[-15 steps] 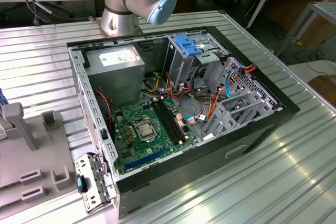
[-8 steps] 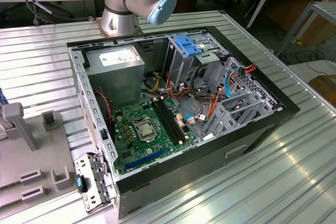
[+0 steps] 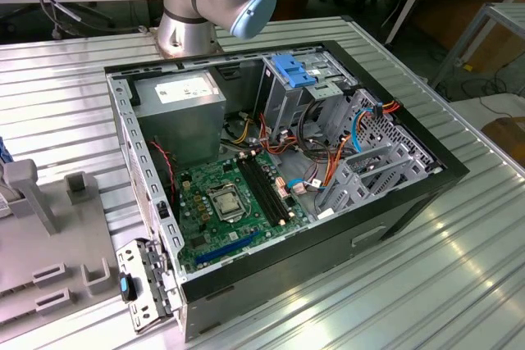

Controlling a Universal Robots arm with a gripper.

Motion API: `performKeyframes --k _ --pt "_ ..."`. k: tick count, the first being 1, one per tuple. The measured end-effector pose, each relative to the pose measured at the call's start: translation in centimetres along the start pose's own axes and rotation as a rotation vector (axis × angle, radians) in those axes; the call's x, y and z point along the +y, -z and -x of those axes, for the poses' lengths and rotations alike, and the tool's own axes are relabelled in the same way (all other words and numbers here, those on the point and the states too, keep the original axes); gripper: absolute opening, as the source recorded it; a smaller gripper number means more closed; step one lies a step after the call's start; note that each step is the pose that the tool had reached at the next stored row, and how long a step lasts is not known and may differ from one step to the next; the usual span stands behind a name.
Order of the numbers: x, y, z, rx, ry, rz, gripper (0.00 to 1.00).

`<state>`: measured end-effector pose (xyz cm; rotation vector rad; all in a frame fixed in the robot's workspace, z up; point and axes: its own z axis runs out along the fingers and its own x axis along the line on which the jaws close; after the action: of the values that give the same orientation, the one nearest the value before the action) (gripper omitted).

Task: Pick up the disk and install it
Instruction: 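Pick up the disk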

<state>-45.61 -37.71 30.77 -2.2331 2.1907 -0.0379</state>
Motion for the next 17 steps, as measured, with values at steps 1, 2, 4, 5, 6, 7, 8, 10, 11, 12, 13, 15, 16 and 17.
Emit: performKeyframes --k 1,2,4,5,6,7,8,10,11,12,13,15,16,17 --pt "0.0 0.0 0.0 0.0 0.0 0.0 0.37" --pt "0.0 0.0 0.0 0.0 0.0 0.0 0.37" --pt "0.0 0.0 0.0 0.0 0.0 0.0001 0.37" --pt "0.0 -0.01 0.0 0.0 0.0 0.0001 0.37" --pt "0.0 -0.01 0.0 0.0 0.0 0.0 0.37" --pt "0.0 -0.01 0.0 0.0 0.001 0.0 0.37" --pt "0.0 -0.01 0.0 0.0 0.002 0.0 0.37" --pt "0.0 -0.01 0.0 0.0 0.003 0.0 0.37" --pt "0.0 -0.01 0.0 -0.0001 0.003 -0.0001 0.37" --pt "0.0 -0.01 0.0 -0.0001 0.003 -0.0001 0.37" --pt "0.0 -0.01 0.0 -0.0001 0.003 0.0 0.37" --pt "0.0 -0.01 0.0 -0.0001 0.003 0.0 0.37" --pt "0.0 -0.01 0.0 -0.0001 0.003 -0.0001 0.37" --pt "0.0 -0.01 0.0 -0.0001 0.003 -0.0001 0.37"
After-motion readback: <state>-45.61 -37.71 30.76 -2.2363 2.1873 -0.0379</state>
